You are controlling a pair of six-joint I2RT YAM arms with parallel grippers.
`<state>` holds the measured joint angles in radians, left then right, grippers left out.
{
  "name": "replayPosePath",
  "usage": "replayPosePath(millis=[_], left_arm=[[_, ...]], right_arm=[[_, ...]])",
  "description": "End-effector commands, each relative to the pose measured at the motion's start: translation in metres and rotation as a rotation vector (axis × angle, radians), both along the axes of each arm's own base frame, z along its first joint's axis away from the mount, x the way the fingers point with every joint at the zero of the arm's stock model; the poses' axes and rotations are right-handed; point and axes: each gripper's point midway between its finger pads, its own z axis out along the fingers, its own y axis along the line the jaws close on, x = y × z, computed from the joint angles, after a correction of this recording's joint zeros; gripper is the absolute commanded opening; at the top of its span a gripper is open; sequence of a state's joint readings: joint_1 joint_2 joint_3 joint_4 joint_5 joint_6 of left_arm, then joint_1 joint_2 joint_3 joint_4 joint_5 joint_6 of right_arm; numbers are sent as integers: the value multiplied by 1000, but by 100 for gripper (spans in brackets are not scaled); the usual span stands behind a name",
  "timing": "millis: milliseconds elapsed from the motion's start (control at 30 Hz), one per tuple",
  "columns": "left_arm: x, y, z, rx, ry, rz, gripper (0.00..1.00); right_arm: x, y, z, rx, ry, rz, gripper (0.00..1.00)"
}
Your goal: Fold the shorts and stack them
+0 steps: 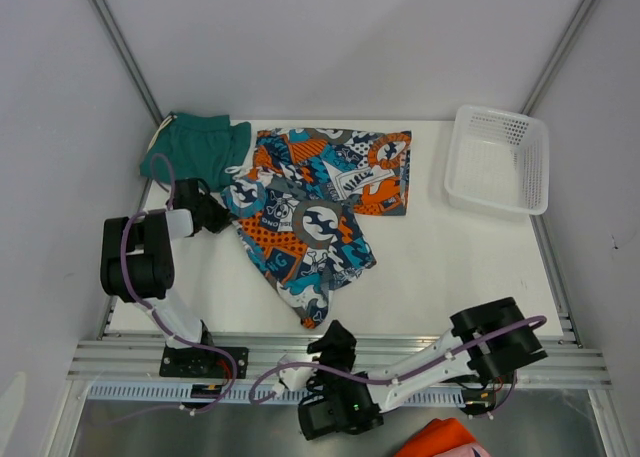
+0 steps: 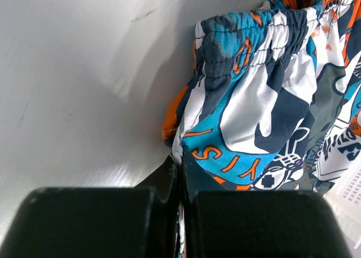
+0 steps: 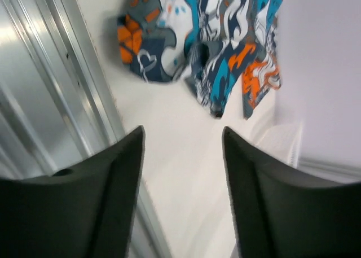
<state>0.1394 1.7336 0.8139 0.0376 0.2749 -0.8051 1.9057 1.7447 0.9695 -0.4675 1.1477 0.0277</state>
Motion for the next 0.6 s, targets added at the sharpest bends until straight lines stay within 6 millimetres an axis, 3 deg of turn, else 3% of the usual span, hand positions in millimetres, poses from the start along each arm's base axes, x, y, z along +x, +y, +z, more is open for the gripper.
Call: replayPosePath(millis=[0,33,100,167,200,267,300,333,400,567], left_arm=[[11,12,2,49,-30,9,0],[10,12,-1,48,-25,4,0],[9,11,-3,39,-23,-4,0],[9,9,-4,30,-35,-9,0],[9,9,-4,24,-41,-11,0],[10,11,-1,26,-55,-13,0],[11,11,0,29,-58,-15,0],[10,11,-1,27,-59,-15,0],[7,9,-4,13,-58,-24,0],[10,13,-2,-5,-81,-15,0]], right_arm=[[1,-17,35,172,17,-53,73],[3,-23,37,180,31,-66,92],[-1,-23,40,270,172,-98,92],[3,-13,45,401,317,-153,89],[-4,-7,48,457,448,-148,88],[6,5,54,610,593,-218,85],[0,11,53,639,698,-221,80],[13,13,54,690,731,-279,77],[10,23,47,755,855,-342,68],[-2,45,24,696,960,-348,66]])
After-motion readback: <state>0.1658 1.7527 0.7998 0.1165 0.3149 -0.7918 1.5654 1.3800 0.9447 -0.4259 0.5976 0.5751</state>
